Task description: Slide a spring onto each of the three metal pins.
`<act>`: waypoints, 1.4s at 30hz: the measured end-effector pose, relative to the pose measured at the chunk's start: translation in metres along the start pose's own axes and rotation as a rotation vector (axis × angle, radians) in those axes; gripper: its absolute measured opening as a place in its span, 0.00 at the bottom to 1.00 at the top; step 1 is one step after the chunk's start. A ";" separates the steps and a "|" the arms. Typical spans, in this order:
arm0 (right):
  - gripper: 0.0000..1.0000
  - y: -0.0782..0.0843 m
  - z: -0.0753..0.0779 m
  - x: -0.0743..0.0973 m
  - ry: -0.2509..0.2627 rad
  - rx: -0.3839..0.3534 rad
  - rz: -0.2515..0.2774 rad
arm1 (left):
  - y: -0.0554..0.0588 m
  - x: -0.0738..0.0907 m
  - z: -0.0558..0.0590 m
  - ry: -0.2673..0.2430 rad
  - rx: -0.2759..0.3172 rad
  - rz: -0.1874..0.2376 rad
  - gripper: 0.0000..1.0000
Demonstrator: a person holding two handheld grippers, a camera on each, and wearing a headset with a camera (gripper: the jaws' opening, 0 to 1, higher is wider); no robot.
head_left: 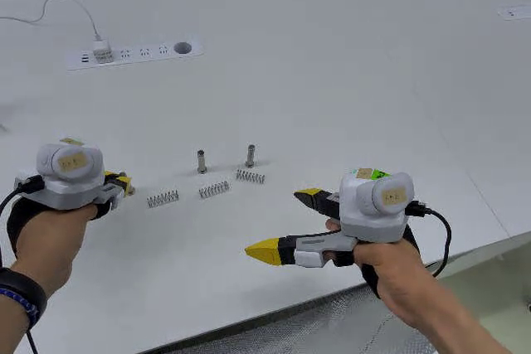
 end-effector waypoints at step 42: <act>0.88 0.007 0.000 0.002 -0.001 0.000 -0.013 | -0.024 -0.015 0.011 0.039 -0.015 0.016 0.08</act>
Point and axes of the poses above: the centre of the closed fingertips' face, and the gripper's own axes: x roughly backward along the fingers, z roughly to its right, y roughly out of its underside, the point moved 5 cm from there along x, roughly backward along the fingers, and after that the axes turned 10 degrees about -z, right-handed, at the moved point
